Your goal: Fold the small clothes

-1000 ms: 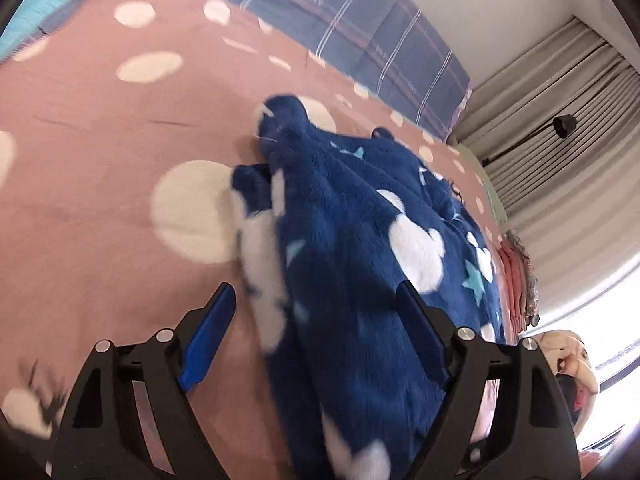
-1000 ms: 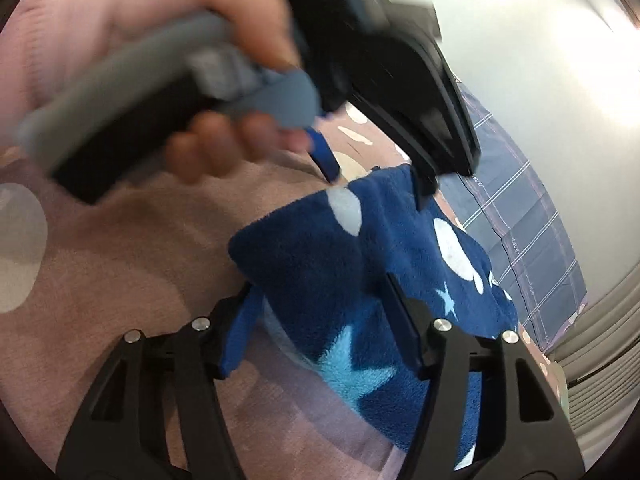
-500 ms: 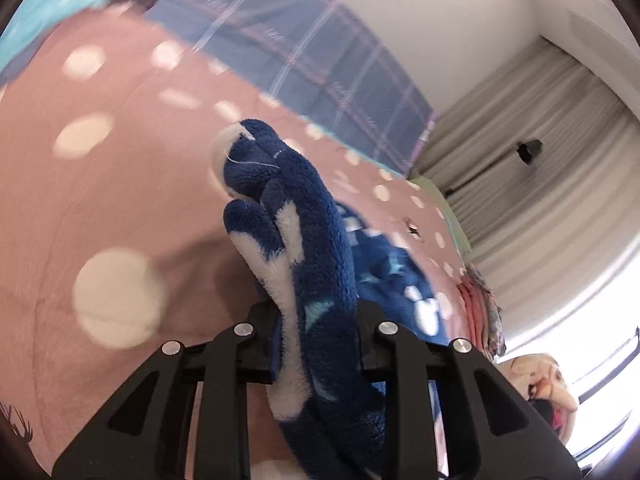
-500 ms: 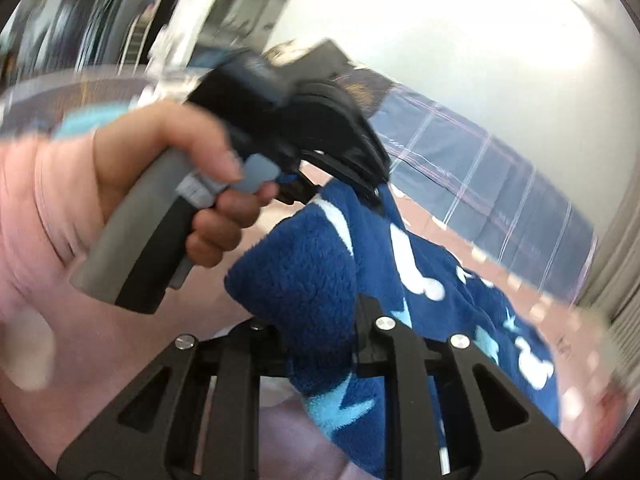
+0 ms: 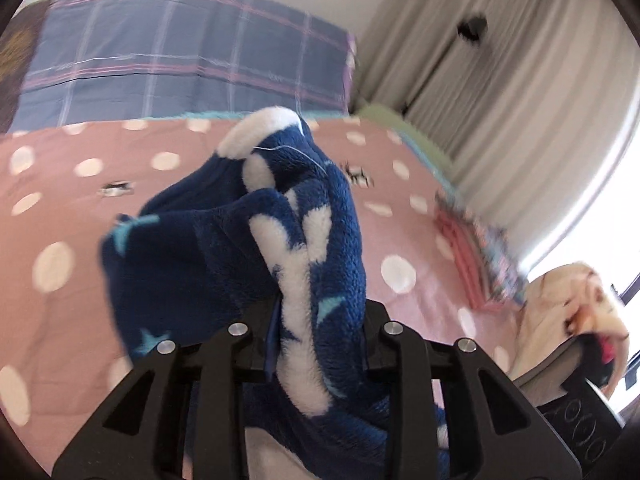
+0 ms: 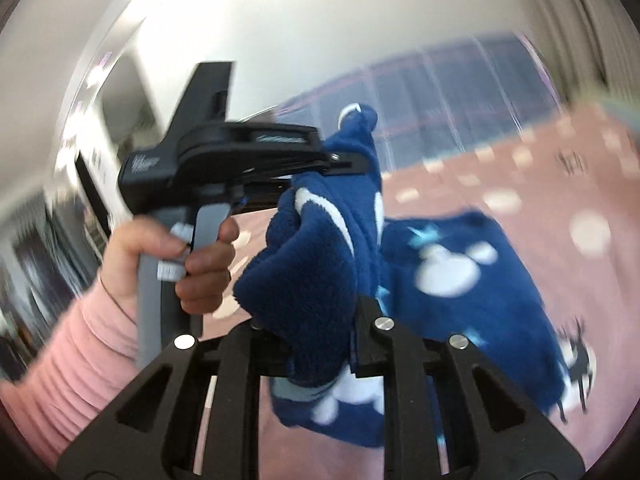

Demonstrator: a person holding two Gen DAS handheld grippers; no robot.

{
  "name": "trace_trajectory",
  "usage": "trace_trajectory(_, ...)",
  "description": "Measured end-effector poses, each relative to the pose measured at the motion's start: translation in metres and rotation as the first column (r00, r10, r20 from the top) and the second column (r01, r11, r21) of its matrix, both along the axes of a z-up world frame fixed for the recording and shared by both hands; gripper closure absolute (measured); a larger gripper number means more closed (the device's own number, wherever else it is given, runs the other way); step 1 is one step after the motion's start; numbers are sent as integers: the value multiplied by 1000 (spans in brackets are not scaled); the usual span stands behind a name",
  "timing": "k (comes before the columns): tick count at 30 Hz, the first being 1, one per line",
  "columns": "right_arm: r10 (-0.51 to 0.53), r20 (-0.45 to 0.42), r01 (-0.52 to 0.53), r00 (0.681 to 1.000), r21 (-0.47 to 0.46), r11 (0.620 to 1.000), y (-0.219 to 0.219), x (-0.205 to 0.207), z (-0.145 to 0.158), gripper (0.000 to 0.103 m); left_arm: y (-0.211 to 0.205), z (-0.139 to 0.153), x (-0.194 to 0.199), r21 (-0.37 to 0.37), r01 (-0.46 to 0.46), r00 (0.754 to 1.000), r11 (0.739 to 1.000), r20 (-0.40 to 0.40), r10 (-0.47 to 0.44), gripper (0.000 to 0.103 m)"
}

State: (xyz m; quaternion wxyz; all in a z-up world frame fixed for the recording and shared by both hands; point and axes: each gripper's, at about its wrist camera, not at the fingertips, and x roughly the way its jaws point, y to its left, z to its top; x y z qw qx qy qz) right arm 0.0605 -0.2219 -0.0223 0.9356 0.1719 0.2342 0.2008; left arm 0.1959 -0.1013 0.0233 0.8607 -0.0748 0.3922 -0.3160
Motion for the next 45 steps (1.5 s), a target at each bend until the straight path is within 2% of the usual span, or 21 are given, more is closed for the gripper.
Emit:
trace_trajectory(3,-68,-101,77,993,95,992,-57,7,-28,86,-58,-27,15,103,29,999,994,-24,-26,61)
trace_trajectory(5,-70,-190,103,979,169,980,-83,14,-52,86,-84,-54,27,144,45,996,989,-81,-34,54)
trace_trajectory(7,-23,-320,127,947,306,944,-113,23,-87,86,-98,-71,31,138,57,994,989,-103,-43,53)
trace_trajectory(8,14,-373,146,928,395,907,-130,26,-108,85,-100,-71,32,129,61,994,990,-102,-48,52)
trace_trajectory(11,115,-411,152,904,562,813,-150,27,-136,85,-103,-59,27,79,101,992,992,-88,-94,52)
trace_trajectory(12,125,-408,146,904,572,807,-152,27,-137,85,-105,-52,24,74,107,992,991,-78,-102,51)
trace_trajectory(15,107,-387,125,916,528,840,-151,26,-128,85,-89,-27,7,100,97,995,990,14,-99,51)
trace_trajectory(19,108,-374,113,921,523,845,-152,21,-122,85,-46,-13,-6,166,35,994,985,97,-52,54)
trace_trajectory(21,108,-364,108,925,525,844,-153,17,-118,85,-30,-19,-10,222,39,993,974,104,-64,84)
trace_trajectory(23,105,-333,90,937,521,849,-148,8,-110,86,-20,-36,-10,268,58,995,962,65,-78,94)
trace_trajectory(25,96,-319,82,943,500,862,-147,-1,-105,86,-23,-50,-11,281,81,992,956,65,-104,94)
trace_trajectory(27,75,-359,101,930,446,889,-146,-4,-108,84,-33,-64,-11,311,110,988,944,66,-137,97)
trace_trajectory(28,60,-390,122,919,426,896,-148,-4,-115,77,-40,-71,-11,324,126,986,938,60,-153,97)
trace_trajectory(31,1,-436,189,900,390,901,-162,-18,-125,72,-55,-79,-8,349,141,983,927,66,-174,97)
trace_trajectory(32,-26,-428,200,903,368,908,-169,-27,-119,71,-57,-80,-8,359,145,982,922,65,-179,97)
trace_trajectory(34,-100,-405,231,909,290,929,-175,-42,-102,60,-61,-84,-3,373,156,980,915,56,-190,97)
trace_trajectory(37,-210,-246,248,946,134,959,-168,-62,-54,62,-64,-85,-3,372,156,981,915,48,-186,97)
trace_trajectory(39,-155,-123,166,980,91,982,-150,-65,-25,66,-67,-86,-6,378,146,982,914,57,-180,98)
trace_trajectory(41,-93,-72,98,993,69,993,-131,-61,-11,67,-69,-87,-9,386,137,981,912,74,-179,98)
trace_trajectory(43,-43,-109,48,993,42,998,-112,-48,-12,70,-66,-88,-9,369,135,981,920,81,-176,98)
trace_trajectory(45,-101,-233,88,967,-65,994,-102,-28,-42,79,-61,-89,-8,338,132,982,932,85,-170,96)
